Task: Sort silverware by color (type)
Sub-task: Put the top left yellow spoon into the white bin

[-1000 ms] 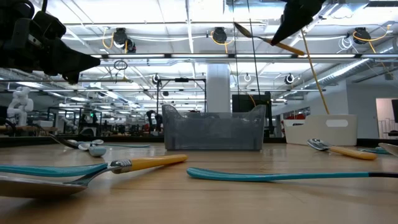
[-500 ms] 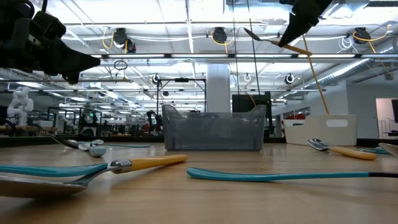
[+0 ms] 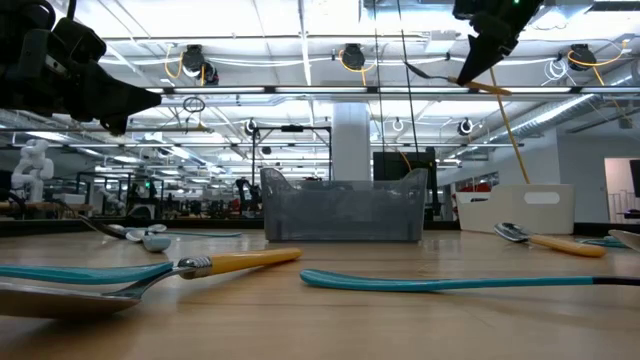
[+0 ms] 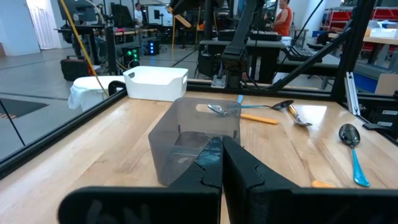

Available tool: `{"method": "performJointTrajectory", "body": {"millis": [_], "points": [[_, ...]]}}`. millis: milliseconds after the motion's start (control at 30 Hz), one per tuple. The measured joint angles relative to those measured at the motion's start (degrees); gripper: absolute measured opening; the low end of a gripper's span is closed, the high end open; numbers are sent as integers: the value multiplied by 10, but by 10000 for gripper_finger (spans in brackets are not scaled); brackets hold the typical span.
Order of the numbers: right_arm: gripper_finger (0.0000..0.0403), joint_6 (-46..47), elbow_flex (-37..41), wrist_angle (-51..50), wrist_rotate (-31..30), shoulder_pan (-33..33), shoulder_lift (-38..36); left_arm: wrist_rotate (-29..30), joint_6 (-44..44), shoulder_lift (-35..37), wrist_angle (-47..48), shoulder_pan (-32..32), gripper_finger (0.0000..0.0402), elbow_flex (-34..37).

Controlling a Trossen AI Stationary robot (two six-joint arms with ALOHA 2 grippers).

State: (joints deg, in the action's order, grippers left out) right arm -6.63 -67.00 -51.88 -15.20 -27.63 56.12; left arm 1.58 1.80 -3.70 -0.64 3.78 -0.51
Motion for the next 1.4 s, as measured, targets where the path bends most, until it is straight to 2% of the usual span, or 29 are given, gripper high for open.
{"method": "performJointTrajectory", "body": {"millis": [600,1233,1400], "points": [[48,15,0,-17,1,-81,0,0,1,0,0,0,1,0],[48,30,1,-40,0,-129,0,0,7,0,0,0,1,0],[48,30,40,-18,-1,-130,-11,0,7,0,0,0,1,0]]}}
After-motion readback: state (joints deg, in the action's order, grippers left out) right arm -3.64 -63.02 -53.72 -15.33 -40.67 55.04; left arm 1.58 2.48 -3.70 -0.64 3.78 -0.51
